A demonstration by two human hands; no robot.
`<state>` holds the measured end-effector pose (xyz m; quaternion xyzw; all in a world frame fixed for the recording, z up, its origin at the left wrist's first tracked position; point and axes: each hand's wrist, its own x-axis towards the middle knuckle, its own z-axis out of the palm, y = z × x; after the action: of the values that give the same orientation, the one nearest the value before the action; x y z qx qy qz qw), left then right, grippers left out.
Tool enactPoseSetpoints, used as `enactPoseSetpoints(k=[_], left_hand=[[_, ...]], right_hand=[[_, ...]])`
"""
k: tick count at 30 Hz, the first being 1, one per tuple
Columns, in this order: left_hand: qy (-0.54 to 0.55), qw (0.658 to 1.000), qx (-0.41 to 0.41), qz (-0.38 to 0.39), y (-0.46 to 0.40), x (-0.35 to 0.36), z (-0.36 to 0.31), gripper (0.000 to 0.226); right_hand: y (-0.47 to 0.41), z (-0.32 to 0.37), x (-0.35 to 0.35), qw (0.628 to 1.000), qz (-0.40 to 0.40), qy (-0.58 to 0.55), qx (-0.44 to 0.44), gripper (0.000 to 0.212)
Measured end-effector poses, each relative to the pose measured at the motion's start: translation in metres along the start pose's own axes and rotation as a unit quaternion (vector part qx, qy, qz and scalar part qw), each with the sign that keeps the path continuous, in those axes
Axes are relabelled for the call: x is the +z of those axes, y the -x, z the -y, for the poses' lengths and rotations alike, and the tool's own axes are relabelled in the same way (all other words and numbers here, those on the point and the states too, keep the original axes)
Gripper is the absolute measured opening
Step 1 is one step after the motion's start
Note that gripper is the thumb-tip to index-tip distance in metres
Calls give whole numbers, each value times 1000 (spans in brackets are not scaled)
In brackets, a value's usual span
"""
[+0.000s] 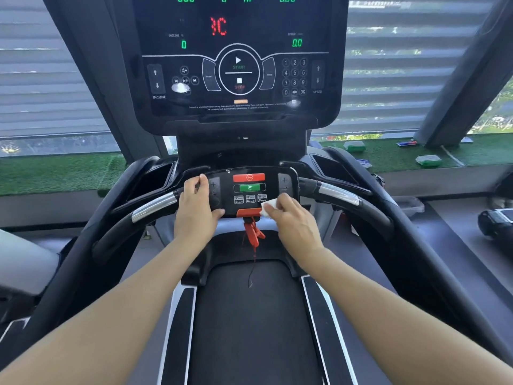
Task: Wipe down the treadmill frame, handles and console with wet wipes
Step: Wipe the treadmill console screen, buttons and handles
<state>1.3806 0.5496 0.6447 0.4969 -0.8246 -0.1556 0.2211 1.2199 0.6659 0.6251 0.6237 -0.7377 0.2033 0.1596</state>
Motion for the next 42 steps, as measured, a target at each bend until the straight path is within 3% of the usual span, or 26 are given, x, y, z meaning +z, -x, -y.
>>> enactPoseSetpoints(k=[4, 7, 9, 12, 15, 21, 34, 38, 42], left_hand=[[-26, 1000, -12, 12, 0, -2, -5, 81], [-42, 999, -18, 19, 0, -5, -9, 80], [-48, 998, -18, 22, 0, -6, -11, 78], [-63, 997, -21, 25, 0, -8, -14, 77], [-69, 997, -20, 28, 0, -8, -15, 76], [-70, 997, -10, 22, 1, -8, -13, 75], [-76, 997, 0, 23, 0, -4, -9, 78], [-65, 998, 4, 25, 1, -5, -9, 78], [-65, 998, 6, 27, 0, -6, -8, 79]], right_hand=[[8, -24, 0, 997, -24, -2, 68, 52], [1, -31, -6, 991, -41, 4, 124, 35], [-14, -32, -15, 979, -51, -31, 197, 24], [-40, -36, -22, 960, -36, -97, 261, 26], [-52, -36, -20, 958, 26, -135, 251, 18], [-28, -30, -15, 949, 27, -137, 283, 26], [-5, -17, -12, 938, 67, -98, 325, 22], [12, -6, -11, 952, 149, -109, 244, 26], [2, -2, -20, 966, 88, -161, 183, 21]])
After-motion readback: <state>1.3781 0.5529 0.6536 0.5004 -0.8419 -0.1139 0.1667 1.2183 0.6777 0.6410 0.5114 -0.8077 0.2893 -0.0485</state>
